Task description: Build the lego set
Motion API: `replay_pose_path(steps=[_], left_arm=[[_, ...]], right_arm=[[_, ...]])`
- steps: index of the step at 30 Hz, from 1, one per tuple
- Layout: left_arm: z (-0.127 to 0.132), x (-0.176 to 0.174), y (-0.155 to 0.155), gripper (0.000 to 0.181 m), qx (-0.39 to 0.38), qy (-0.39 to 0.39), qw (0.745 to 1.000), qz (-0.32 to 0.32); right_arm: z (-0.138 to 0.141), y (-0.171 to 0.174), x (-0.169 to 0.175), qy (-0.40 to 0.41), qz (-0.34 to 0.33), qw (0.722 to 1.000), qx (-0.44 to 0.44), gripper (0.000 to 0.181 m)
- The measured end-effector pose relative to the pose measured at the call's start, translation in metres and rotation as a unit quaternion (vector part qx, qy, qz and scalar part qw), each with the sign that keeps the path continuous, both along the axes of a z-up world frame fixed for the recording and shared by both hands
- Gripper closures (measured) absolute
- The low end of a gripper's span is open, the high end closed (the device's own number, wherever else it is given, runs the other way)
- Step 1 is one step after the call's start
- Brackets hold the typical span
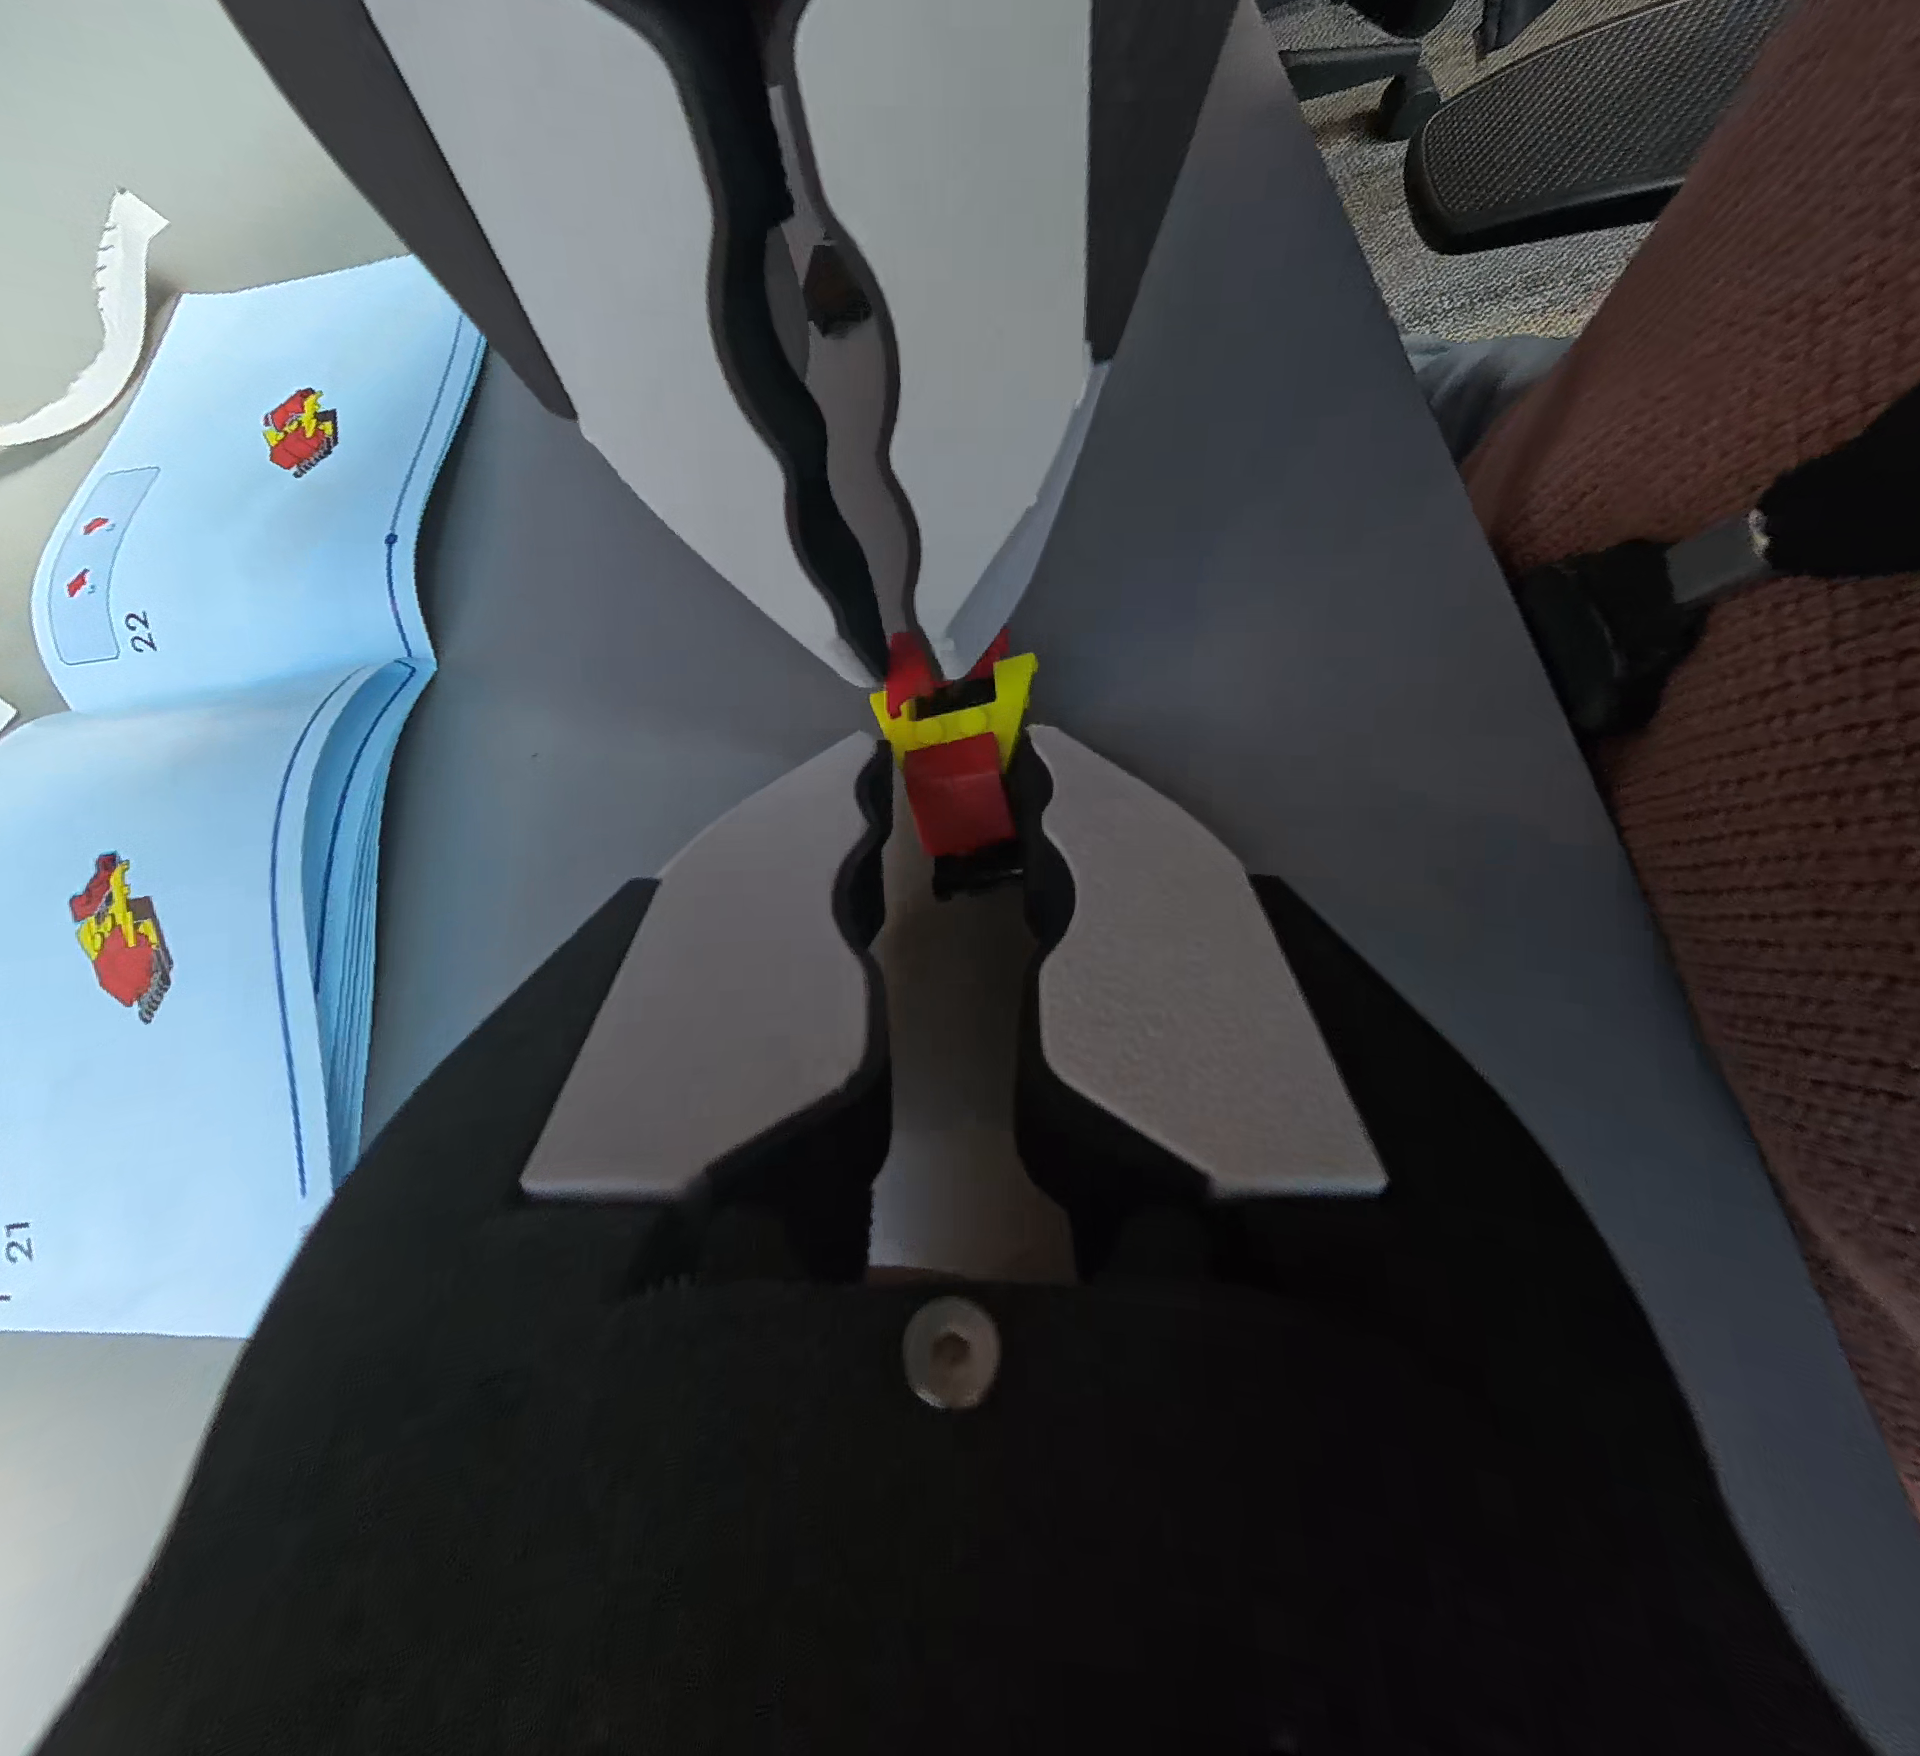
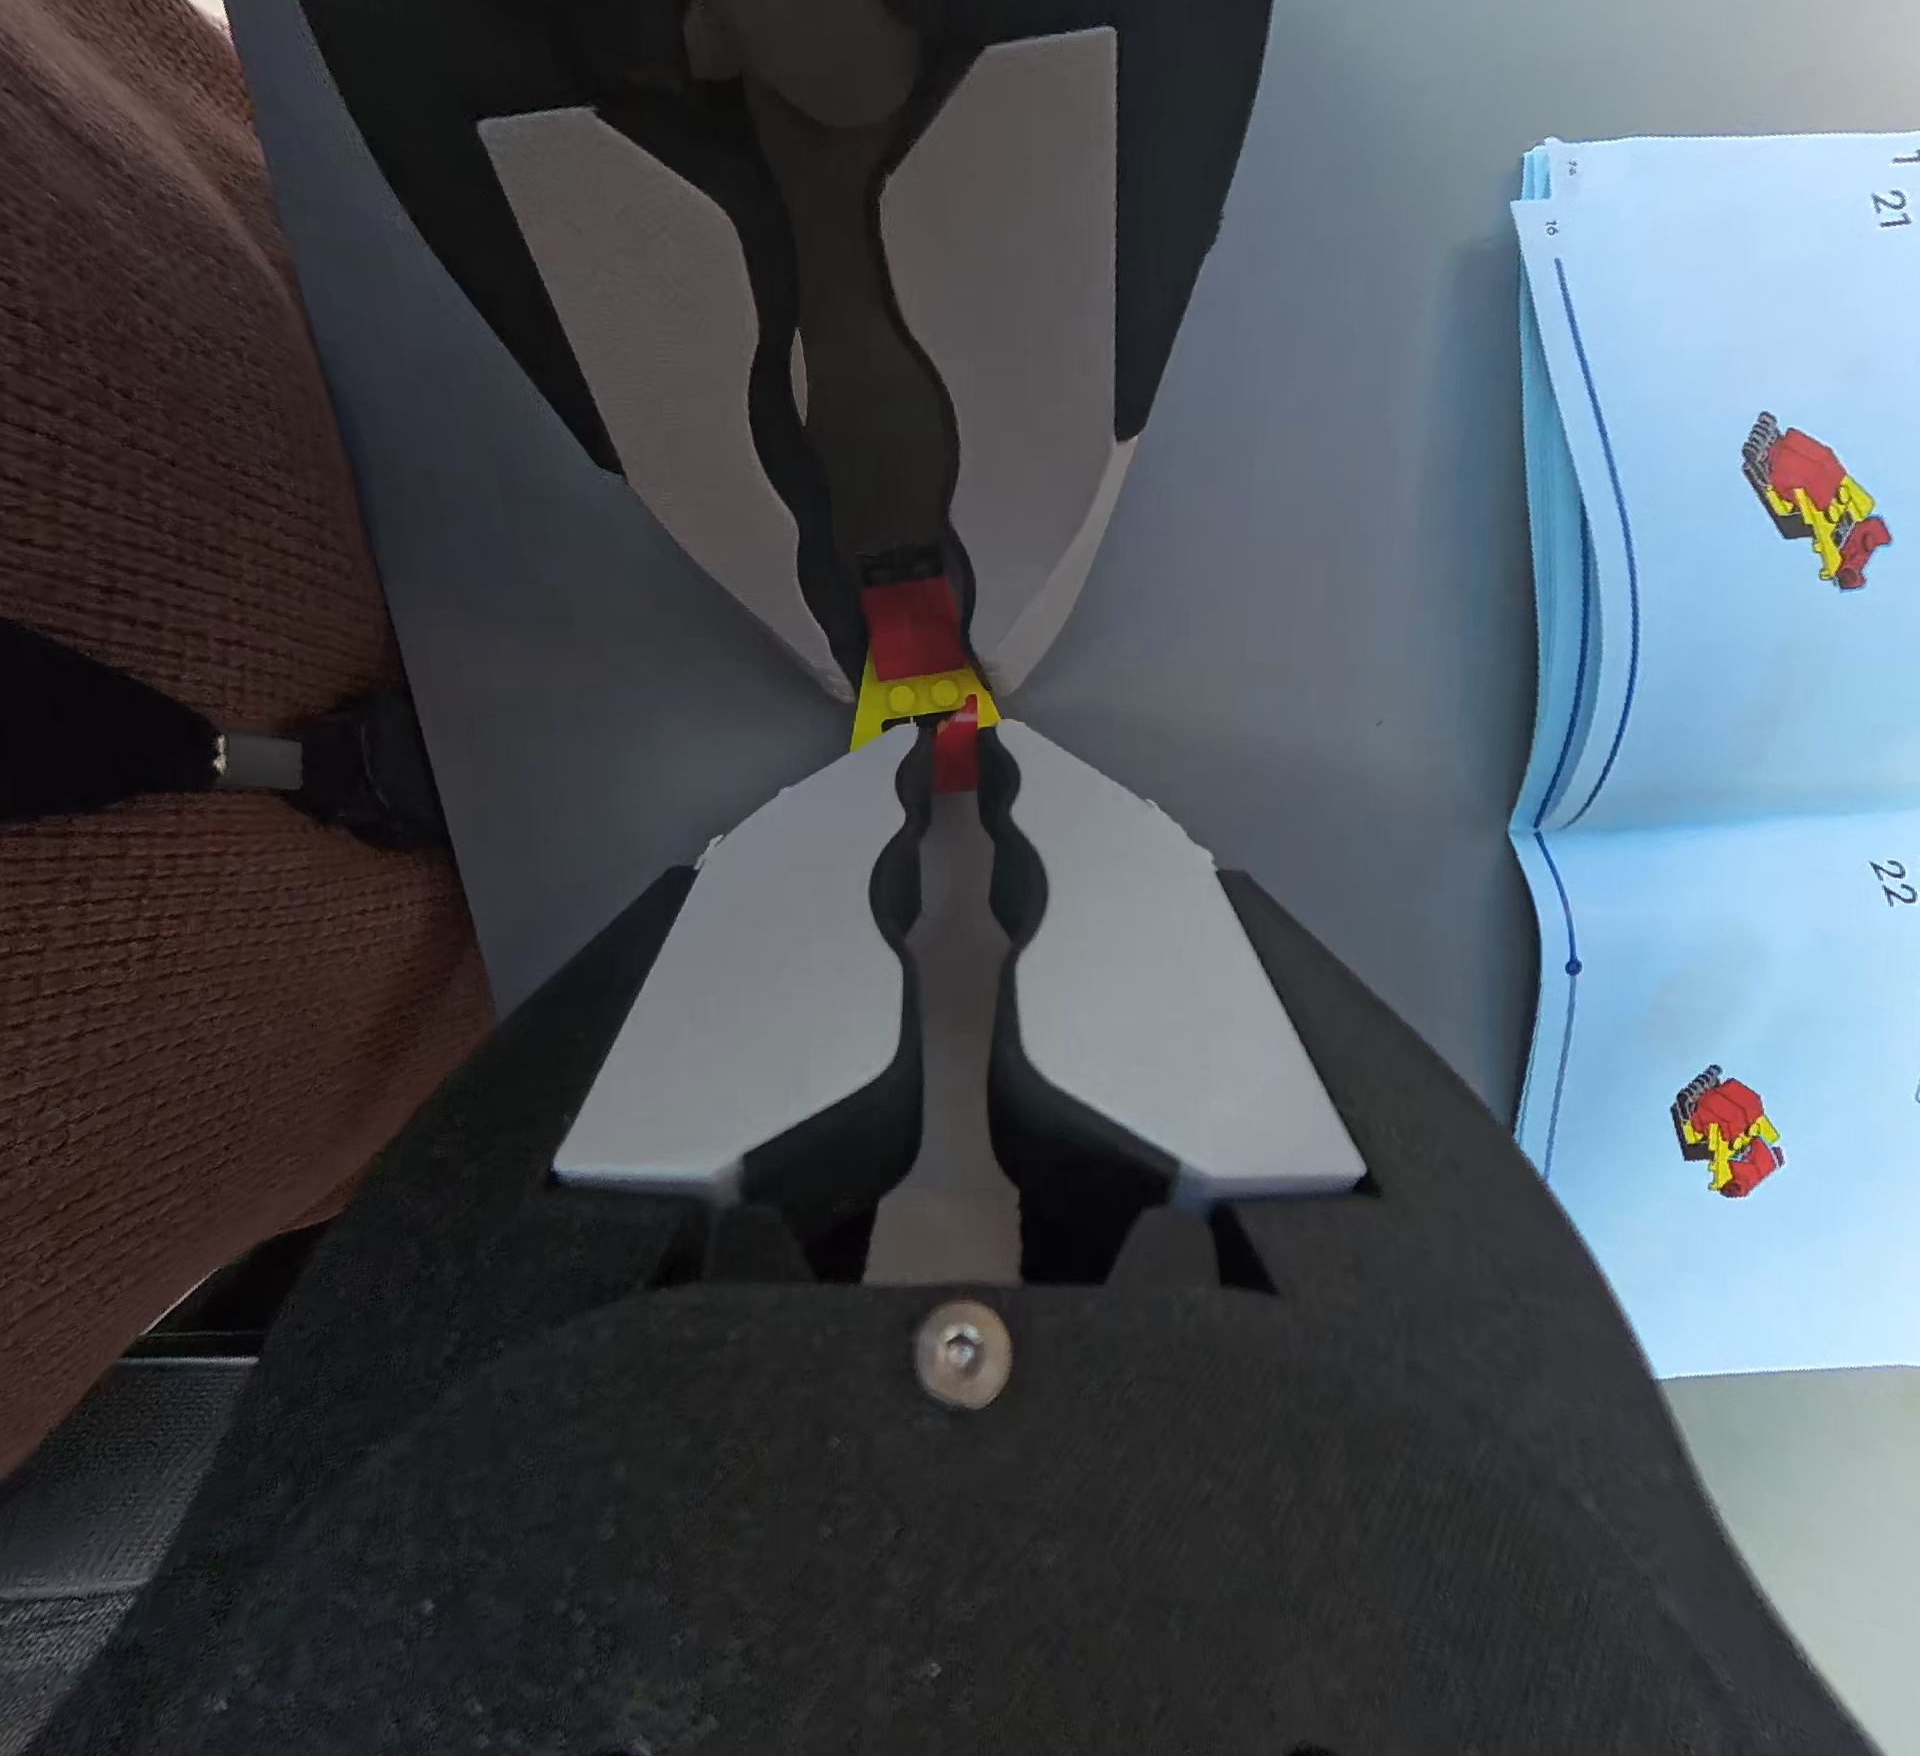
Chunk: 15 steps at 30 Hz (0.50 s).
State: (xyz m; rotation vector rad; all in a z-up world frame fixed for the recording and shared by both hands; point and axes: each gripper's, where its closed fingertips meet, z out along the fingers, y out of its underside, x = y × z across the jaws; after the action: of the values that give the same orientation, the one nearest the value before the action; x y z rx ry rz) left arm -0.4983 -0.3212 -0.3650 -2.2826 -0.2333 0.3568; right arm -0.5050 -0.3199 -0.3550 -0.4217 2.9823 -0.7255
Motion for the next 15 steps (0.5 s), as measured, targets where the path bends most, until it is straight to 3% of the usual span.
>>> replay_pose_path(steps=[15], left_arm=[[-0.0037,0.0058,-0.0084,0.159,0.004,-0.055,0.998,-0.028]], right_arm=[[0.0032,0.0007,0.0066,-0.047,0.019,0.999,-0.015,0.174]])
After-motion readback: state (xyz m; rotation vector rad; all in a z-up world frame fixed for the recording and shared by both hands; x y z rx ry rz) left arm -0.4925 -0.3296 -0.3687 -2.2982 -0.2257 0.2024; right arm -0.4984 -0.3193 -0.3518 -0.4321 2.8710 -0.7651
